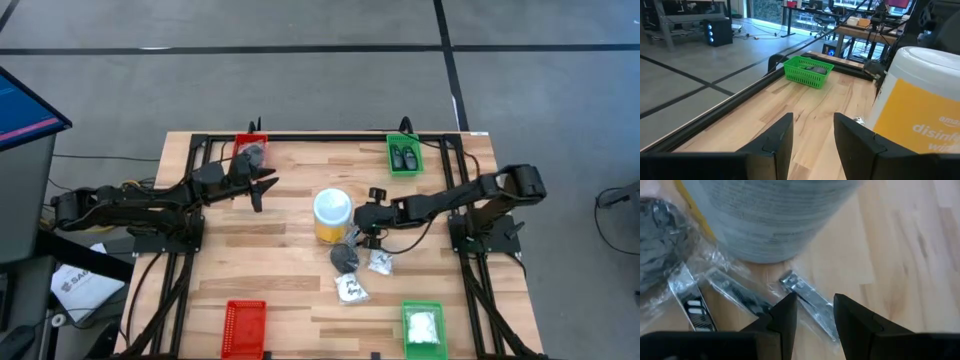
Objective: Pick & Place Travel size toiletries
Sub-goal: Put the nail cutter into the bottom orange bin
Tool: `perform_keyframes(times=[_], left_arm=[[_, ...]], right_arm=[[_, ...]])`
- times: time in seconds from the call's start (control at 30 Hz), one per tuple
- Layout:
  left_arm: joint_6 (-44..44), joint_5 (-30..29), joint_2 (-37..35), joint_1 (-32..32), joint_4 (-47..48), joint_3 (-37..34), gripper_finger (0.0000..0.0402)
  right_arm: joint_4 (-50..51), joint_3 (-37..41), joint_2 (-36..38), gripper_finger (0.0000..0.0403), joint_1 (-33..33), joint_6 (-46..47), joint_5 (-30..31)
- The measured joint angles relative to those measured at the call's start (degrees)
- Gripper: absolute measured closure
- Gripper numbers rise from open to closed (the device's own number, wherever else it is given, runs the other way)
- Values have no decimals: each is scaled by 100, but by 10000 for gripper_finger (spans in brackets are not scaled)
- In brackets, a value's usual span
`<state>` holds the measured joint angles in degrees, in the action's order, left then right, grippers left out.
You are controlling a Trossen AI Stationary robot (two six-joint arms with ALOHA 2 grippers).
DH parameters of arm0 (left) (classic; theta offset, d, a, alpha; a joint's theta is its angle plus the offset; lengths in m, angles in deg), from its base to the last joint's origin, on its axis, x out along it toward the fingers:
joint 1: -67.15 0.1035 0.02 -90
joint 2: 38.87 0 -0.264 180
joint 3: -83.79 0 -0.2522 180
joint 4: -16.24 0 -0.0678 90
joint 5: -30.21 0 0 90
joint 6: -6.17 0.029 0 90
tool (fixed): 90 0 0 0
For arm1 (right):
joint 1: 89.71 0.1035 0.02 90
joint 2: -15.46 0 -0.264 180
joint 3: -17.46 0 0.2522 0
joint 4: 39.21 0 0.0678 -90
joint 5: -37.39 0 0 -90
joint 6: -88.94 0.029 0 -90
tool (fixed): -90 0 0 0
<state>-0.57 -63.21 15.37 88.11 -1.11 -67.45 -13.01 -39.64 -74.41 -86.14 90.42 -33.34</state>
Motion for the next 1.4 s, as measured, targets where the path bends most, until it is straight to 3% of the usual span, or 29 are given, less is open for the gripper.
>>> perform_keyframes(times=[0.4, 1.4], left_arm=[[0, 24, 0, 0, -31, 0, 270], [0, -2, 0, -1, -26, 0, 270]], right_arm=[[-312, -137, -787, 284, -4, -183, 26], [-80, -130, -658, 284, -442, -324, 10]])
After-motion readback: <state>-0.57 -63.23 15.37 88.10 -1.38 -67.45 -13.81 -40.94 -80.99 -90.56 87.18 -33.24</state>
